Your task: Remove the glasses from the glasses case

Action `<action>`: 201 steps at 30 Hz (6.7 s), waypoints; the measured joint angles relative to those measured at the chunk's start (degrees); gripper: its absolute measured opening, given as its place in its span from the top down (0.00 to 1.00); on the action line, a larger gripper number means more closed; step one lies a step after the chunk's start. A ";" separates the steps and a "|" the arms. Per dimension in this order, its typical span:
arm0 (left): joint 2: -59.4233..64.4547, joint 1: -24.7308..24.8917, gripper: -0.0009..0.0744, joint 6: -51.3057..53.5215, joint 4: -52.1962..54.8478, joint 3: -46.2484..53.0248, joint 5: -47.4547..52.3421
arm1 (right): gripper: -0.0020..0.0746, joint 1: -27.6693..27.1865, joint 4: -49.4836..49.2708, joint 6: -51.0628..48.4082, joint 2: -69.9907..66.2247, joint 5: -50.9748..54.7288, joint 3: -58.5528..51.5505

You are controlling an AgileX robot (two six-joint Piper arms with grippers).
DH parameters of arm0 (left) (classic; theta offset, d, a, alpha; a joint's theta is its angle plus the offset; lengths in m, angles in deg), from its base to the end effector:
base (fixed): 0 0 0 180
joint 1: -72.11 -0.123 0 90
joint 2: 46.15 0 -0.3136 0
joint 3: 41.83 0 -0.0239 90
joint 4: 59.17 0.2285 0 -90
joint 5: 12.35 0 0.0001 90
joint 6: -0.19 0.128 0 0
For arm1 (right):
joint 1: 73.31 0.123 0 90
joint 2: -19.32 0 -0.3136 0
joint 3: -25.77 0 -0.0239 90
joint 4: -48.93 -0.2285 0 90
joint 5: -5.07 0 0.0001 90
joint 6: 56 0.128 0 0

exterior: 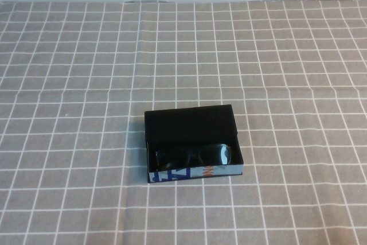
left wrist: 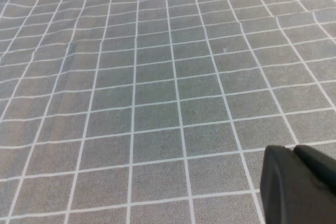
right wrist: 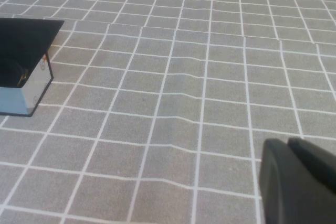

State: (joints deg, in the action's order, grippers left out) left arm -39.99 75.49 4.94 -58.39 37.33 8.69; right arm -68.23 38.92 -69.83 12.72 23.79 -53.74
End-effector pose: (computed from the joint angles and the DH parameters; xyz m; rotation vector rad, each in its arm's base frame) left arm 0.0368 -0.0015 0.1630 0.1400 1.8511 0.0300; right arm 0.0377 0.0105 0.1662 -0.1891 1.8152 0.0600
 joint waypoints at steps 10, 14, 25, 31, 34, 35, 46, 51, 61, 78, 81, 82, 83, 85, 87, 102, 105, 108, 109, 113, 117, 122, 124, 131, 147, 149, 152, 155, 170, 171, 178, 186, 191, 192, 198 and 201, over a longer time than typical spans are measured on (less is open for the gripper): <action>0.00 0.00 0.99 0.00 0.00 0.00 0.00 | 1.00 0.00 0.00 0.00 0.00 0.00 0.00; 0.00 0.00 0.99 0.00 0.00 0.00 0.00 | 1.00 0.00 0.00 0.00 0.00 0.00 0.00; 0.00 0.00 0.99 0.00 0.09 0.00 0.00 | 1.00 0.00 -0.15 0.00 0.00 0.00 0.00; 0.00 0.00 0.99 0.00 0.09 0.00 0.00 | 1.00 0.00 -0.68 0.00 0.00 0.00 0.00; 0.00 0.00 0.99 0.00 0.09 0.00 0.00 | 1.00 0.00 -1.41 0.00 0.00 0.00 0.00; 0.00 0.00 0.99 0.00 0.09 0.00 0.00 | 1.00 0.00 -1.67 0.00 0.00 0.00 0.00; 0.00 0.00 0.99 0.00 0.09 0.00 0.00 | 1.00 0.00 -32.19 0.00 0.00 -8.51 0.00; 0.00 0.00 0.99 0.00 0.09 0.00 0.00 | 1.00 0.00 -46.40 0.00 0.00 -15.14 0.00; 0.00 0.00 0.99 0.00 0.09 0.00 0.00 | 1.00 0.00 -55.56 0.00 -0.42 -11.97 0.15; 0.00 0.00 0.99 0.00 0.21 0.00 0.00 | 1.00 0.40 -25.12 -6.31 -58.49 33.18 42.66; 0.00 0.00 0.99 0.00 0.30 0.00 0.00 | 1.00 4.32 -21.99 -7.63 -67.86 33.92 50.94; 0.00 0.00 0.99 0.00 0.30 0.00 0.00 | 1.00 6.07 -20.88 -8.04 -71.17 34.03 53.31; 0.00 0.00 0.99 0.00 0.30 0.00 0.00 | 1.00 8.50 -18.92 -8.35 -74.47 34.14 56.27; 0.00 0.00 0.99 0.00 0.30 0.00 0.00 | 1.00 13.22 -15.70 -9.06 -80.36 34.57 62.34; 0.00 0.00 0.99 0.00 0.30 0.00 0.00 | 1.00 18.12 -12.70 -12.22 -86.73 35.48 68.68; 0.00 0.00 0.99 0.00 0.30 0.00 0.00 | 0.78 29.81 -8.92 -47.39 -118.91 50.21 104.19; 0.00 0.00 0.99 0.00 0.30 0.00 0.00 | 0.64 30.15 -6.34 -50.39 -119.51 50.42 104.36; 0.00 0.00 0.99 0.00 0.30 0.00 0.00 | 0.55 30.58 -5.07 -51.70 -119.51 50.12 103.30; 0.00 0.00 0.99 0.00 0.30 0.00 0.00 | 0.54 30.74 -4.79 -51.92 -119.51 49.81 103.01; 0.00 0.00 0.99 0.00 0.30 0.00 0.00 | 0.51 30.98 -4.24 -52.86 -119.51 46.98 101.94; 0.00 0.00 0.99 0.00 0.30 0.00 0.00 | 0.51 30.98 -3.57 -54.27 -119.51 42.87 101.08; 0.00 0.00 0.99 0.00 0.30 0.00 0.00 | 0.51 30.98 -3.03 -55.07 -119.51 42.04 101.08; 0.00 0.00 0.99 0.00 0.30 0.00 0.00 | 0.51 30.98 -3.03 -55.12 -119.51 42.04 101.08; 0.00 0.00 0.99 0.00 0.30 0.00 0.00 | 0.53 30.98 -2.95 -55.12 -120.74 42.62 100.99; 0.00 0.00 0.99 0.00 0.30 0.00 0.00 | 0.53 30.98 -2.80 -55.12 -121.19 43.21 100.99; 0.00 0.00 0.99 0.00 0.30 0.00 0.00 | 0.54 30.98 -2.80 -55.12 -121.19 43.24 100.99; 0.00 0.00 0.99 0.00 0.30 0.00 0.00 | 0.57 30.98 -2.80 -55.12 -121.19 43.54 100.99; 0.00 0.00 0.99 0.00 0.30 0.00 0.00 | 0.60 30.98 -2.80 -55.12 -121.19 43.75 100.99; 0.00 0.00 0.99 0.00 0.30 0.00 0.00 | 0.62 30.98 -2.80 -55.12 -122.98 43.53 100.99; 0.00 0.00 0.99 0.00 0.30 0.00 0.00 | 0.64 30.98 -2.80 -55.12 -122.98 43.53 100.99; 0.00 0.00 0.99 0.00 0.30 0.00 0.00 | 0.93 31.08 -1.73 -51.45 -121.93 43.09 100.99; 0.00 0.00 0.99 0.00 0.30 0.00 0.00 | 0.95 31.20 3.43 -32.24 -112.65 42.74 100.35; 0.00 0.00 0.99 0.00 0.30 0.00 0.00 | 0.95 29.75 11.42 -3.92 -103.58 41.54 94.01; 0.00 0.00 0.99 0.00 0.30 0.00 0.00 | 0.95 28.73 12.21 0.89 -102.11 41.03 92.40; 0.00 0.00 0.99 0.00 0.30 0.00 0.00 | 0.95 21.03 12.53 24.58 -100.68 36.05 82.67; 0.00 0.00 0.99 0.00 0.30 0.00 0.00 | 0.95 17.15 10.01 27.24 -103.47 32.12 81.09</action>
State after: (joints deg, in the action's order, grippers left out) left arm -39.99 75.49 4.94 -58.09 37.33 8.69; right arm -51.09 48.93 -42.59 -90.75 55.90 27.35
